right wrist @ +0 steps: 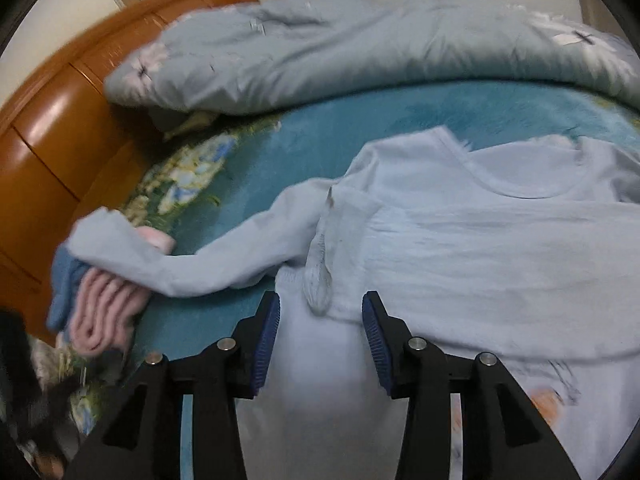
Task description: Fold clothes
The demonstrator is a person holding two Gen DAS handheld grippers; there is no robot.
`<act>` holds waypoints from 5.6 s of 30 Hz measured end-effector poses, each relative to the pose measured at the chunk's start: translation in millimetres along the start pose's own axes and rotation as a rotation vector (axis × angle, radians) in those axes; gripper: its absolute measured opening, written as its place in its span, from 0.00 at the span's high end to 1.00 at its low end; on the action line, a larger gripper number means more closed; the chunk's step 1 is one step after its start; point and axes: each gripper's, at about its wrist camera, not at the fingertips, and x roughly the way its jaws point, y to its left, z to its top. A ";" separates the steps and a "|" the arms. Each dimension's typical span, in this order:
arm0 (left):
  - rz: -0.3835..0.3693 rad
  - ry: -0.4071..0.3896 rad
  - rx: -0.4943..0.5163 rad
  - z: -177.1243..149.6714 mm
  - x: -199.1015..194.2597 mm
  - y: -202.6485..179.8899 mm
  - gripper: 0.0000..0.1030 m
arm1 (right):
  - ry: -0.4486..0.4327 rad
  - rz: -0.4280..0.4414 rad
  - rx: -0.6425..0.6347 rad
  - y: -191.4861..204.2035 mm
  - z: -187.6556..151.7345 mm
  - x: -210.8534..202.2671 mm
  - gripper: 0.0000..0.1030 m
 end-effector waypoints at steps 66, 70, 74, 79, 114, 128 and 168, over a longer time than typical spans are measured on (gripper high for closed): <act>0.072 0.193 0.968 -120.1 124.4 -317.3 0.30 | -0.318 0.090 0.287 -159.6 -132.4 -165.9 0.50; -0.010 0.200 0.906 -111.0 97.5 -299.8 0.29 | -0.304 0.088 0.296 -162.1 -133.6 -162.6 0.50; -0.090 0.109 0.802 -90.4 62.1 -266.8 0.29 | -0.294 0.083 0.295 -161.8 -135.8 -161.2 0.50; 0.083 -0.107 0.558 -42.8 56.3 -204.2 0.20 | -0.249 0.059 0.287 -160.1 -137.4 -152.4 0.50; -0.207 0.042 0.066 38.4 120.8 -69.1 0.20 | 0.074 -0.319 -0.133 2.5 39.1 41.4 0.95; -0.276 0.051 0.136 34.5 112.6 -80.4 0.20 | -0.238 -0.378 0.046 -73.7 122.2 -139.1 0.95; -0.196 0.102 0.316 12.9 121.2 -106.4 0.20 | 0.284 -0.481 -0.236 -48.6 95.6 74.7 0.58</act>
